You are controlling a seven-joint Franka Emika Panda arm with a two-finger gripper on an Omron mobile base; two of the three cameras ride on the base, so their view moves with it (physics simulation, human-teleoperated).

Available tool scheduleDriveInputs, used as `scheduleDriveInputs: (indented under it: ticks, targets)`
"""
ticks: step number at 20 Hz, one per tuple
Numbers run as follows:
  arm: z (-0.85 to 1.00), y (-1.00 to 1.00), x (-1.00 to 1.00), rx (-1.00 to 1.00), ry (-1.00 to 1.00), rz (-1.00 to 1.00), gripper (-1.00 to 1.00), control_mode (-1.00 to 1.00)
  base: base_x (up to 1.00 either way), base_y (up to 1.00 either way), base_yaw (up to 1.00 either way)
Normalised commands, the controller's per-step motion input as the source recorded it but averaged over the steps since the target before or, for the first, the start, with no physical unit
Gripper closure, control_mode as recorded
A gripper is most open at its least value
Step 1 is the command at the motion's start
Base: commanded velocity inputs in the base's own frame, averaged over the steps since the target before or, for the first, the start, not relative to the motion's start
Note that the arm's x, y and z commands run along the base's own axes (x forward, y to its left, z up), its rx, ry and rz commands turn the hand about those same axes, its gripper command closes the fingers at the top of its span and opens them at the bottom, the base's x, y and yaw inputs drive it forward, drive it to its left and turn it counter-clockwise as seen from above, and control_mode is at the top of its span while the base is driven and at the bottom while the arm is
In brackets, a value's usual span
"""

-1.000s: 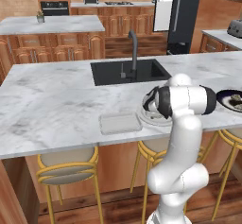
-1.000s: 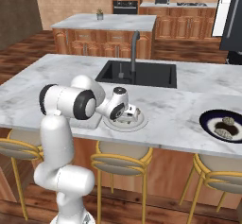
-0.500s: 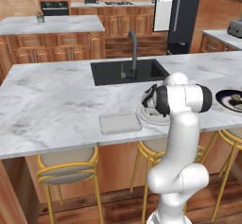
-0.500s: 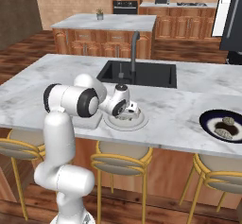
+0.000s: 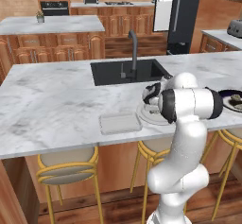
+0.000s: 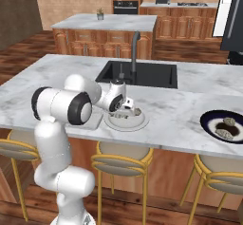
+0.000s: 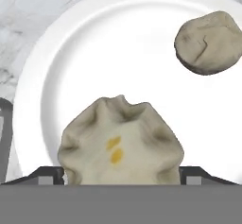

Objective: Place two dumplings into each of the tupperware containers and then place the containers in the fridge.

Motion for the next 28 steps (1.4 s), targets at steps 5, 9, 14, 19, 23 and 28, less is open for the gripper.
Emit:
scheduleDriveInputs:
  ticks: [5,9,14,19,23,28]
  targets:
    - [0.38,0.98,-0.56,0.0,0.15,0.0,1.0,-1.0,0.0,0.0,0.0]
    - [0.05,0.86,-0.09,0.0,0.14,0.0,1.0,-1.0,0.0,0.0,0.0]
    - [-0.02,0.7,0.11,0.0,0.1,0.0,1.0,-1.0,0.0,0.0,0.0]
    - [-0.57,0.17,0.17,0.0,0.0,0.0,1.0,-1.0,0.0,0.0,0.0]
    - [-0.57,0.05,0.08,0.0,0.0,0.0,1.0,-1.0,0.0,0.0,0.0]
    - [-0.01,0.27,0.01,0.0,-0.05,0.0,1.0,-1.0,0.0,0.0,0.0]
